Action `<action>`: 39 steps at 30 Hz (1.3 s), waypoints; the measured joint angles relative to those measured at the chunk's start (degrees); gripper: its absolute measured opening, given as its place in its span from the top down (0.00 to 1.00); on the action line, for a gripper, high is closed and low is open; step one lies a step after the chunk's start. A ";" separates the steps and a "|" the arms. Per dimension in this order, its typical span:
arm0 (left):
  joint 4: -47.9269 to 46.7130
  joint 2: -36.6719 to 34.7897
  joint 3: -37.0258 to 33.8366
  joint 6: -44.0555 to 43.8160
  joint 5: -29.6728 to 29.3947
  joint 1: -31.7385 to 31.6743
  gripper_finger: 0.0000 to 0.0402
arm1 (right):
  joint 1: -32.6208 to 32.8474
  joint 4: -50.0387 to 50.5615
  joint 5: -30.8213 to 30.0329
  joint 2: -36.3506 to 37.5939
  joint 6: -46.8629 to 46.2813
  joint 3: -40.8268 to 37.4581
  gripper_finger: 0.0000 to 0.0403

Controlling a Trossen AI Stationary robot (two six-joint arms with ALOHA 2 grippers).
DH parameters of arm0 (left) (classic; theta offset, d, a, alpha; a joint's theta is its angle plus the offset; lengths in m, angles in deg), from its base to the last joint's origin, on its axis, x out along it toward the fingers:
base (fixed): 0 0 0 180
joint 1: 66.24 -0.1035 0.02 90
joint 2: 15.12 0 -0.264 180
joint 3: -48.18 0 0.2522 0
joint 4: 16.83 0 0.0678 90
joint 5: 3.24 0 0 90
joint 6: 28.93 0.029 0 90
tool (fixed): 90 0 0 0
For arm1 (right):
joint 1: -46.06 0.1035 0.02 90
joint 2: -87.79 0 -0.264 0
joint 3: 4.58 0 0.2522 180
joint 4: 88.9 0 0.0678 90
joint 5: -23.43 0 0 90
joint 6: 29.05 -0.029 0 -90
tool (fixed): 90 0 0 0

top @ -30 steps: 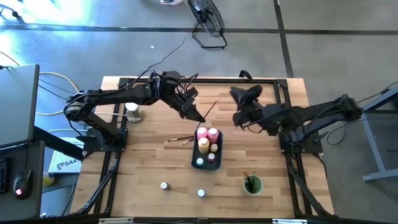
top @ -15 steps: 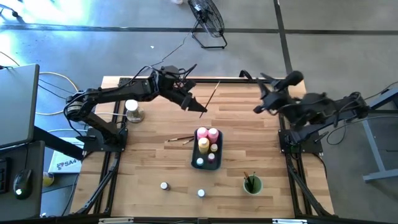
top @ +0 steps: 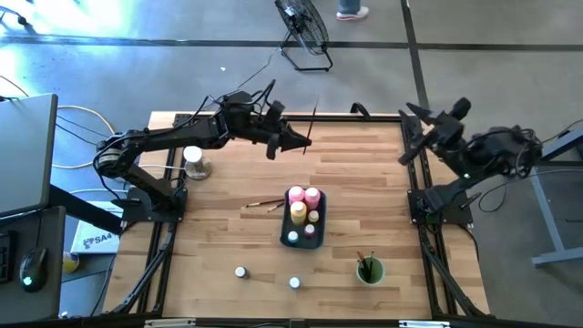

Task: Pick & Place Paint Supplies
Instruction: Put the black and gold paint brush into the green cup

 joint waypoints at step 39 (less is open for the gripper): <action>0.57 0.00 0.00 25.28 -26.08 11.92 1.00 | 5.32 21.03 22.48 -2.89 -42.82 -0.07 0.76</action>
